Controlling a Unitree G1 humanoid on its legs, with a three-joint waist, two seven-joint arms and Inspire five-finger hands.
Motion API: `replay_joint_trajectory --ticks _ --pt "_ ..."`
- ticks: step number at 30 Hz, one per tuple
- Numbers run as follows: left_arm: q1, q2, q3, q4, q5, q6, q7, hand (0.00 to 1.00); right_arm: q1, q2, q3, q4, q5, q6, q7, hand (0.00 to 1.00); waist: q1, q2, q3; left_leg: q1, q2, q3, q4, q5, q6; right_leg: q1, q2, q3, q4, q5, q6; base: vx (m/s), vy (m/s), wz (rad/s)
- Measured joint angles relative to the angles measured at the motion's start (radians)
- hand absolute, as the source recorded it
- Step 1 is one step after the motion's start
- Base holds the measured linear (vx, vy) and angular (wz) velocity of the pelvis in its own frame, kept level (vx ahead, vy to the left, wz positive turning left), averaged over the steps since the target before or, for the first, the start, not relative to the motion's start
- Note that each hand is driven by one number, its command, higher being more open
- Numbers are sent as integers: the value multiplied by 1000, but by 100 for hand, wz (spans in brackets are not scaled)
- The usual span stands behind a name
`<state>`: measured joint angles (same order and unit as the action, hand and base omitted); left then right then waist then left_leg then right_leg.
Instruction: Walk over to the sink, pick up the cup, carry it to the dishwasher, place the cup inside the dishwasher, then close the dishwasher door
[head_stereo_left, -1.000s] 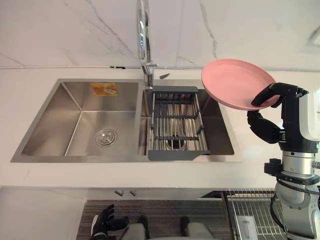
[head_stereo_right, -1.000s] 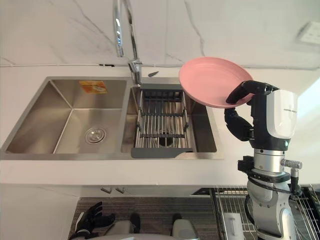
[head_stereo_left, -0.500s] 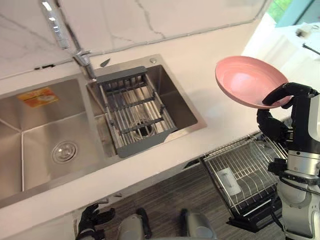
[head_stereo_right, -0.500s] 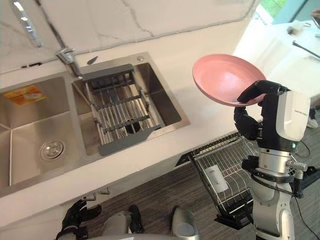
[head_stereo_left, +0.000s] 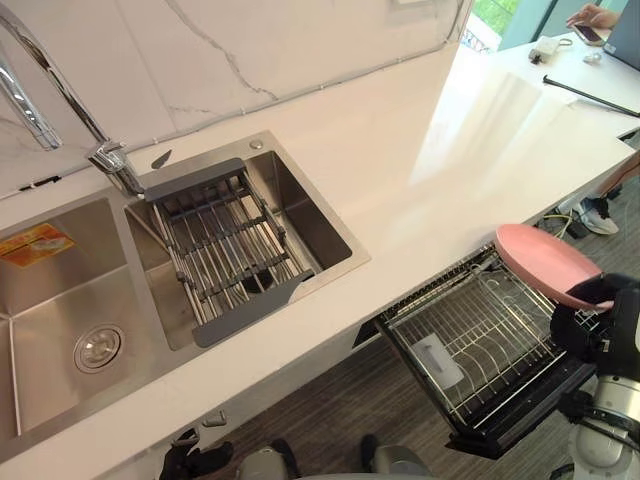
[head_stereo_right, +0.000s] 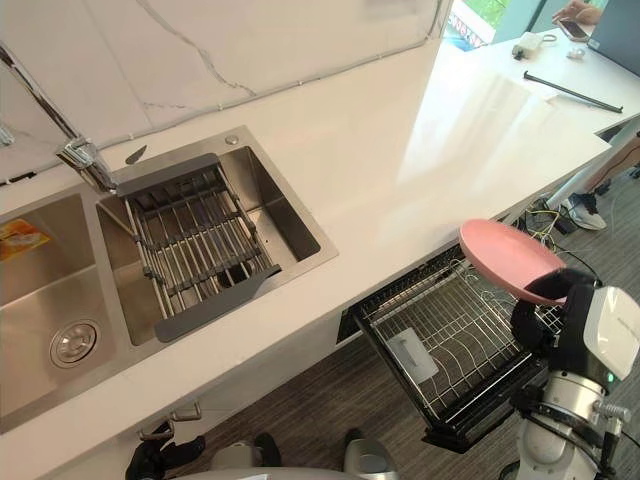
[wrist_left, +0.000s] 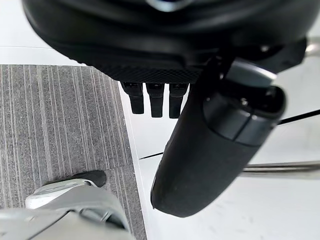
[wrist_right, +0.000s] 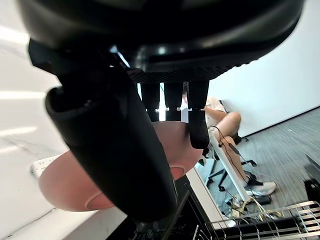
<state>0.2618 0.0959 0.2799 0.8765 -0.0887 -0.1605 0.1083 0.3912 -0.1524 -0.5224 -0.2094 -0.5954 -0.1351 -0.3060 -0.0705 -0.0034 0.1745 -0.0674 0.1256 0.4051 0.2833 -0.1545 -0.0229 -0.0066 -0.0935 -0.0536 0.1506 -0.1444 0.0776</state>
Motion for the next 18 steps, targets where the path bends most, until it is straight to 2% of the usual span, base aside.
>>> replay_joint_trajectory --ticks 4,8,9,12,18 --pt "-1 0 -31 0 -1 0 -2 90 -8 0 6 74 48 1 0 30 1 7 0 -3 -18 14 -16 8 13 -25 -14 22 6 6 7 -62 58 -12" --pt "-17 -2 -60 -7 -4 -4 -5 90 -43 -7 7 145 108 13 0 30 -2 33 18 -44 -38 20 -21 20 31 -96 -31 41 50 6 11 -73 51 -9" --pt "-29 -2 -71 -11 -11 -9 -6 90 -64 -14 11 172 141 21 0 30 0 44 32 -61 -43 24 -19 24 37 -125 -37 47 73 4 14 -64 34 -4" --pt "-57 -5 -71 -19 -14 -21 -6 90 -112 -32 32 199 184 27 0 30 3 54 71 -87 -48 32 -13 28 44 -173 -44 57 114 -2 19 -92 22 -7" --pt "-121 -27 -72 -53 -54 -29 -1 90 -206 -77 64 239 276 26 -3 30 29 62 142 -156 -49 39 -1 41 52 -264 -46 77 168 -3 20 -60 1 -5"
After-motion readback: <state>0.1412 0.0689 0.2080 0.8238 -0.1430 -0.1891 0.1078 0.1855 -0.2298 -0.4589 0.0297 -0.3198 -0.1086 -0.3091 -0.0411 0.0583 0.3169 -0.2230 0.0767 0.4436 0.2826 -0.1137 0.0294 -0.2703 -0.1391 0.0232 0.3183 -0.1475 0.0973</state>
